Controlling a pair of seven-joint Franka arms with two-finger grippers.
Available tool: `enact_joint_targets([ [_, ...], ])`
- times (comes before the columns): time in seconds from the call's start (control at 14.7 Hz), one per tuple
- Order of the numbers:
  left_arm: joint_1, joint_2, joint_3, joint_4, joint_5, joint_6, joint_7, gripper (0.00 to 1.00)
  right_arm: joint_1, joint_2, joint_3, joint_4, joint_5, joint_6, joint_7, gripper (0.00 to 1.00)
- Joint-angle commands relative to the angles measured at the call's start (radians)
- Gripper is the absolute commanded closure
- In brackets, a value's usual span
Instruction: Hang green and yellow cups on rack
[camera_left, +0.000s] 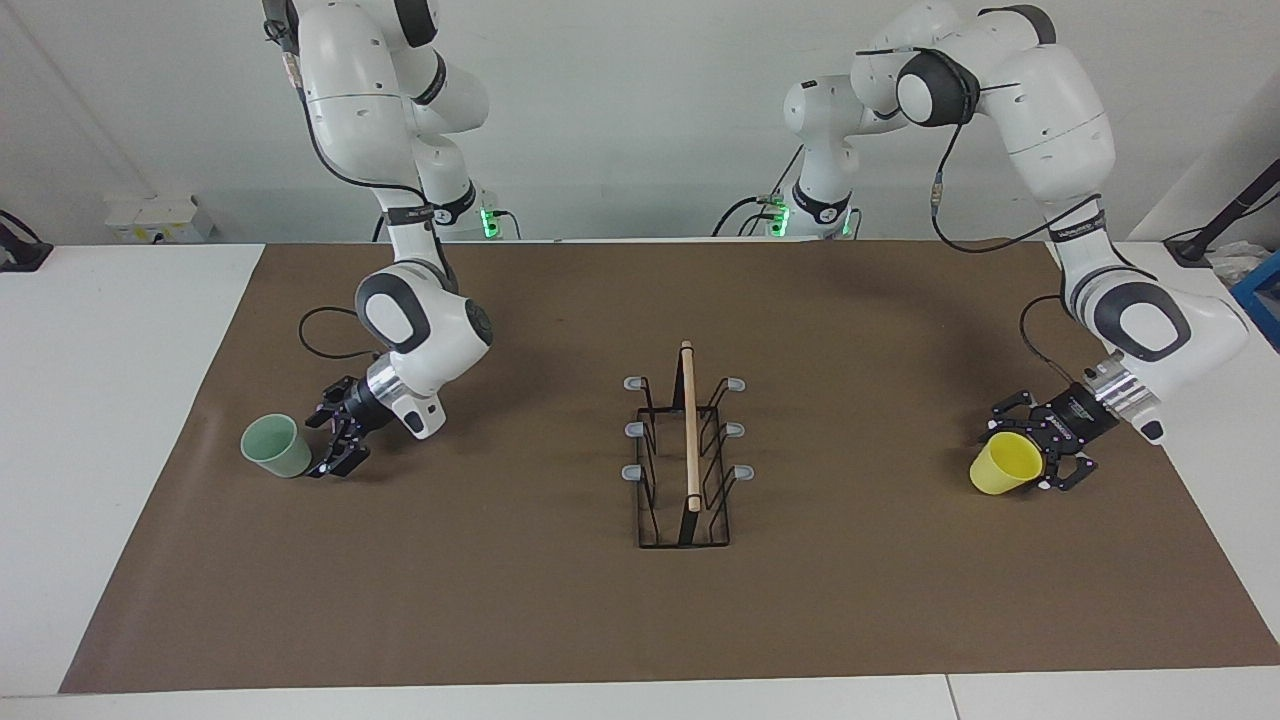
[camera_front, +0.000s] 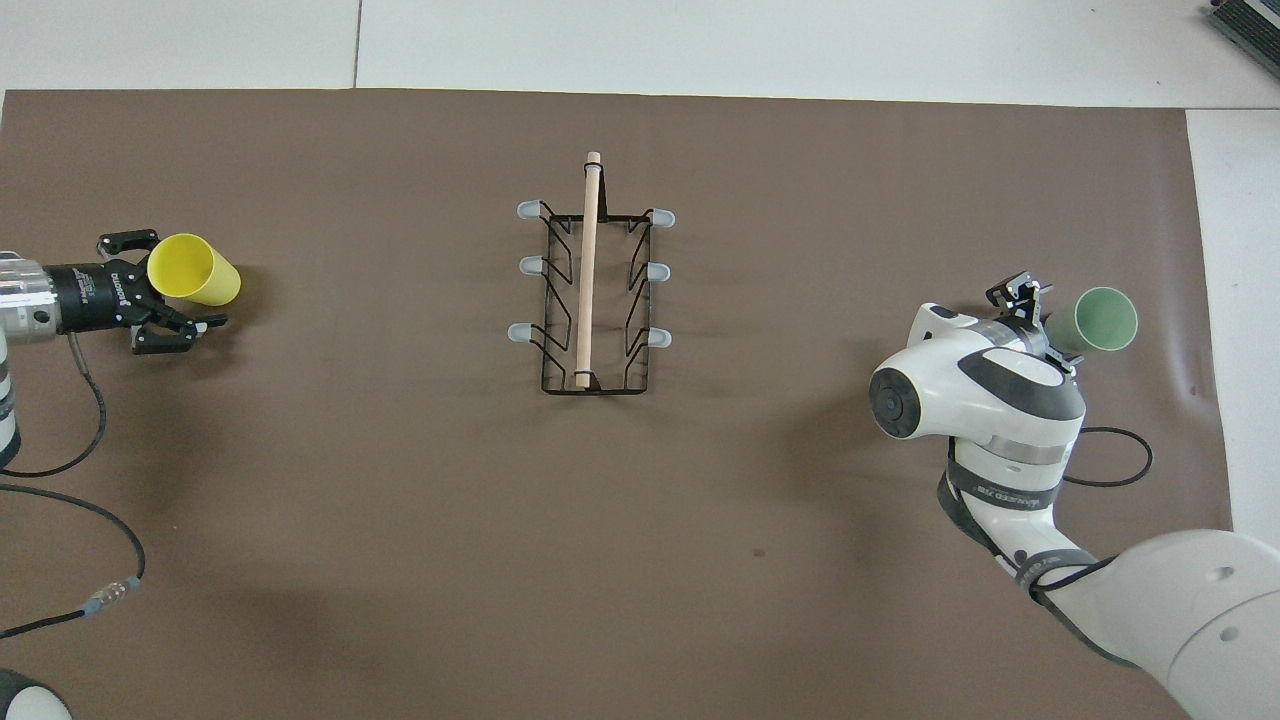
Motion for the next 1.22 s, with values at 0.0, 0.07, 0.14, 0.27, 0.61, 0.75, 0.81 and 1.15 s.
enact_joint_targets([
  [0.0, -0.026, -0.041, 0.001, -0.050, -0.028, 0.043, 0.003, 0.00, -0.023, 0.008, 0.007, -0.030, -0.107, 0.022, 0.054, 0.00],
  [0.07, -0.034, -0.041, -0.001, -0.050, -0.028, 0.052, 0.005, 0.00, -0.037, 0.008, 0.007, -0.034, -0.129, 0.028, 0.056, 0.00],
  [0.14, -0.037, -0.044, -0.001, -0.050, -0.028, 0.059, 0.006, 0.00, -0.049, 0.008, 0.007, -0.036, -0.162, 0.042, 0.059, 0.00],
  [0.27, -0.058, -0.052, 0.004, -0.050, -0.028, 0.073, 0.031, 0.67, -0.077, 0.009, 0.007, -0.045, -0.219, 0.061, 0.077, 0.00],
  [0.61, -0.072, -0.064, 0.004, -0.017, -0.025, 0.114, 0.131, 1.00, -0.121, 0.009, 0.007, -0.054, -0.285, 0.081, 0.110, 0.00],
  [0.75, -0.074, -0.072, 0.004, 0.035, -0.010, 0.151, 0.127, 1.00, -0.121, 0.011, 0.007, -0.056, -0.287, 0.088, 0.116, 0.00],
  [0.81, -0.077, -0.072, 0.005, 0.060, 0.001, 0.148, 0.128, 1.00, -0.121, 0.011, 0.007, -0.056, -0.287, 0.090, 0.116, 0.00],
  [1.15, -0.110, -0.133, 0.004, 0.091, 0.152, 0.161, 0.138, 1.00, -0.130, 0.012, 0.006, -0.057, -0.292, 0.105, 0.123, 0.88],
])
